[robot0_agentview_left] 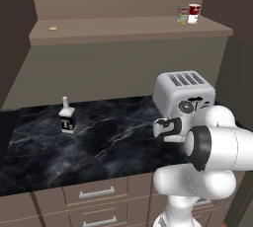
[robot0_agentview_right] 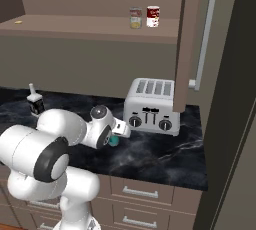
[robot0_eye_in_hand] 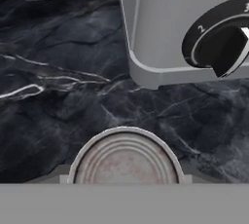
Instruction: Pick the cans from the counter and place them in their designated side in the cabinet.
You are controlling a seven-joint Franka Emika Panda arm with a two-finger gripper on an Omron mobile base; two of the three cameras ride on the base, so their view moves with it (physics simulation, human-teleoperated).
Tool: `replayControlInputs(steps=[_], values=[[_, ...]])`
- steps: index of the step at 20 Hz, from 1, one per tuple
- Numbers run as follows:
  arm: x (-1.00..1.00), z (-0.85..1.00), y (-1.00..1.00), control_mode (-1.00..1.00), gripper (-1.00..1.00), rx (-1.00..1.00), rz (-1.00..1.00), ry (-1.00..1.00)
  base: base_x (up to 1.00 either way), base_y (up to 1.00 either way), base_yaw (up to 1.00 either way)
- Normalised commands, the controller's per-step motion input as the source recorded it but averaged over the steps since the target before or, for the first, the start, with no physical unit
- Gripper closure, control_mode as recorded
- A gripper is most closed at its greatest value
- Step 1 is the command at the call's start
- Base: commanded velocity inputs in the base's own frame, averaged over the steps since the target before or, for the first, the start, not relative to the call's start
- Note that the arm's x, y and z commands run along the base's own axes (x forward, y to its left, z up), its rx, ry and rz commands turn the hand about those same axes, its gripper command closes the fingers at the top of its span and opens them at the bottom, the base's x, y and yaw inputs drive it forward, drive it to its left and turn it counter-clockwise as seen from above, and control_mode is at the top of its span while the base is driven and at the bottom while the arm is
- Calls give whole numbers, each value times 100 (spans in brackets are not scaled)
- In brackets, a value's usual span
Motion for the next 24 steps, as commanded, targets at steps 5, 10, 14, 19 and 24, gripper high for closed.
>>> replayControlInputs(steps=[5, 10, 14, 19, 24], values=[[-2, 15, -4, -100, 100, 3, 0, 0, 0, 0, 0], [-12, 56, 0, -100, 100, 6, 0, 0, 0, 0, 0], [-20, 63, 0, -100, 100, 1, 0, -1, 0, 0, 0], [-28, 52, 0, -100, 100, -3, 0, 0, 0, 0, 0], [-29, 56, 0, -100, 100, -5, 0, 0, 0, 0, 0]])
